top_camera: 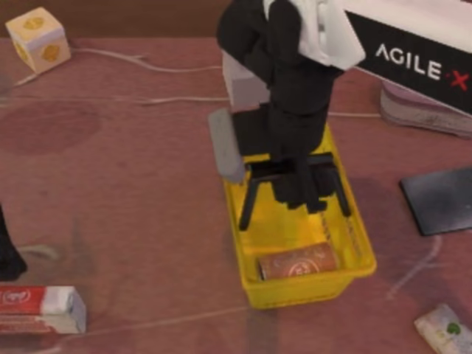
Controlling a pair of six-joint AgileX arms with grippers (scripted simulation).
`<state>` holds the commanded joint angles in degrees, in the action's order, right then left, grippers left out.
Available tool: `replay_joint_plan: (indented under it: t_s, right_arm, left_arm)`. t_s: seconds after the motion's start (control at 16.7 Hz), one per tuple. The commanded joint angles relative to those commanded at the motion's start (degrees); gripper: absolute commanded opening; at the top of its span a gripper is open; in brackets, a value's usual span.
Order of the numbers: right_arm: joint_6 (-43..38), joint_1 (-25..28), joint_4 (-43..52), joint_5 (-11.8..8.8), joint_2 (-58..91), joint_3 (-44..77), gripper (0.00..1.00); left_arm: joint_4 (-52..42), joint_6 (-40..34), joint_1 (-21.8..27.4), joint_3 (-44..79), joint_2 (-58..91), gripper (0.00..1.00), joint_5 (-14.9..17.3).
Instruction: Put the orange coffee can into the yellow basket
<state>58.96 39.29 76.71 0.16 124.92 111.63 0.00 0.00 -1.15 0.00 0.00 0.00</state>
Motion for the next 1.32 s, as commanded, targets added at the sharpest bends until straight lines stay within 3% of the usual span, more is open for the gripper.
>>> replay_joint_plan:
  t_s: [0.3,0.36,1.32]
  right_arm:
    - [0.00,0.00,0.00,0.00,0.00,0.00,0.02]
    - [0.00,0.00,0.00,0.00,0.00,0.00,0.00]
    - [0.00,0.00,0.00,0.00,0.00,0.00,0.00]
  left_arm:
    - [0.00,0.00,0.00,0.00,0.00,1.00,0.00]
    - [0.00,0.00,0.00,0.00,0.00,1.00,0.00]
    - [0.00,0.00,0.00,0.00,0.00,1.00,0.00]
